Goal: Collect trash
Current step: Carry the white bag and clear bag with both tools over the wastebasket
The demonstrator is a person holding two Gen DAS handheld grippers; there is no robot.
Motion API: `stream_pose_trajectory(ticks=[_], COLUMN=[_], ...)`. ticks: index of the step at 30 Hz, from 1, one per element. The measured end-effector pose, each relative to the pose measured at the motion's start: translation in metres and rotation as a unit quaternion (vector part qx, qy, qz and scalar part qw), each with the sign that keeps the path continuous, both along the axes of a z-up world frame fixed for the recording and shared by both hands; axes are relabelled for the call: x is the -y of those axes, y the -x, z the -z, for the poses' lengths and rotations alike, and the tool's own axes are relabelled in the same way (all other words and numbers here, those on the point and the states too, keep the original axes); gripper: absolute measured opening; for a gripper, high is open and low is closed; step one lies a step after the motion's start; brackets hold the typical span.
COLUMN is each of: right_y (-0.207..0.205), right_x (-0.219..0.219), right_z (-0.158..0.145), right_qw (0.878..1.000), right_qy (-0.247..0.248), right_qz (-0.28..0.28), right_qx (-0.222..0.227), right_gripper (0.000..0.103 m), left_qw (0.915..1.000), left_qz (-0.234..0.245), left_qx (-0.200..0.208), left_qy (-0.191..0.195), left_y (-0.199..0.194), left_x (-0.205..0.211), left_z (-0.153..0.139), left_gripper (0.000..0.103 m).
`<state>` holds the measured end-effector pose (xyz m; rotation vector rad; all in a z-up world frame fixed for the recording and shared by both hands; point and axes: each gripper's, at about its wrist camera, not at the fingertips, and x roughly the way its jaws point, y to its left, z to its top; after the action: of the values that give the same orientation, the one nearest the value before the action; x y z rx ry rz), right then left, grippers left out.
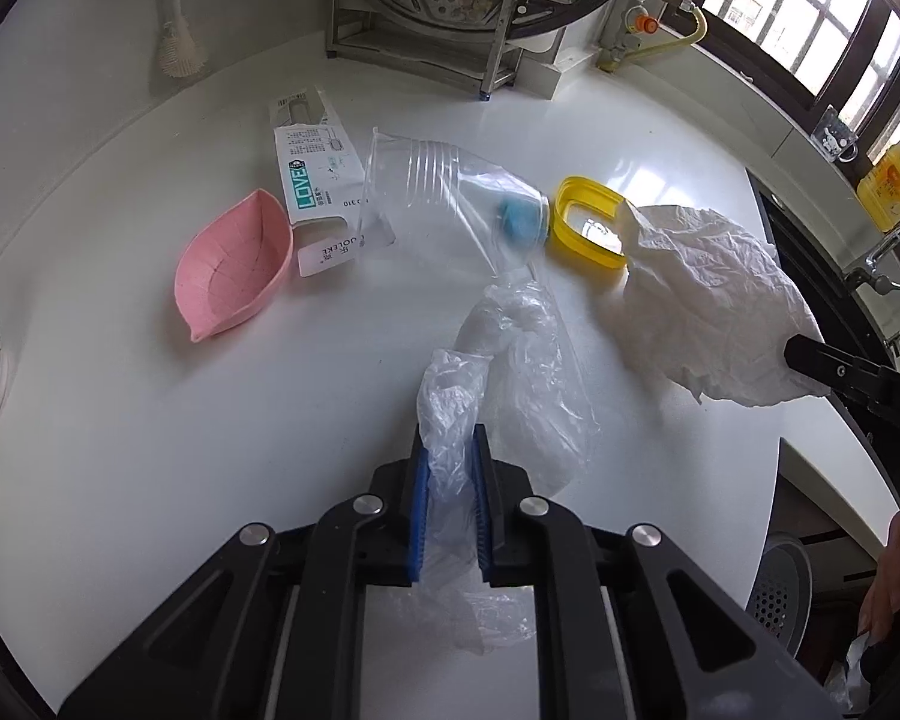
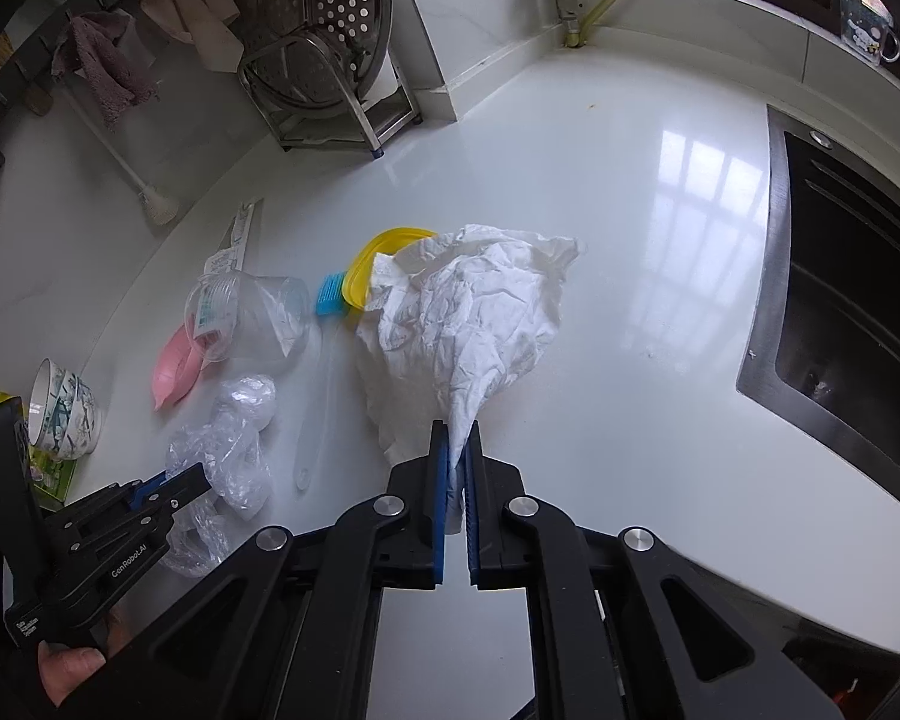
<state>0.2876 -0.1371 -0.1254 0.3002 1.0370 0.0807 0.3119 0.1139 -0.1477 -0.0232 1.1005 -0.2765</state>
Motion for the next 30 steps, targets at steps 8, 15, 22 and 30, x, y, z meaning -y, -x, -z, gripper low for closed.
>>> stream_pose_trajectory(ticks=[8, 15, 22, 30], right_y=[0.044, 0.092, 0.152, 0.21], right_x=[0.013, 0.033, 0.066, 0.103], right_z=[-0.008, -0.018, -0.026, -0.021], right_qw=[1.0, 1.0, 0.999, 0.999], right_qy=[-0.008, -0.023, -0.031, -0.031], right_qz=[0.001, -0.001, 0.001, 0.004], right_qx=[0.007, 0.02, 0.024, 0.012], right_gripper=[0.005, 0.005, 0.005, 0.005], left_qw=[0.9998, 0.9996, 0.9992, 0.9982], left_qz=[0.004, 0.011, 0.03, 0.054], left_qx=[0.02, 0.026, 0.024, 0.024], left_qy=[-0.001, -0.001, 0.007, 0.005], left_y=[0.032, 0.073, 0.118, 0.163], left_x=[0.003, 0.026, 0.064, 0.109], left_z=[-0.027, -0.044, -0.057, -0.063], left_gripper=[0.013, 0.013, 0.013, 0.013])
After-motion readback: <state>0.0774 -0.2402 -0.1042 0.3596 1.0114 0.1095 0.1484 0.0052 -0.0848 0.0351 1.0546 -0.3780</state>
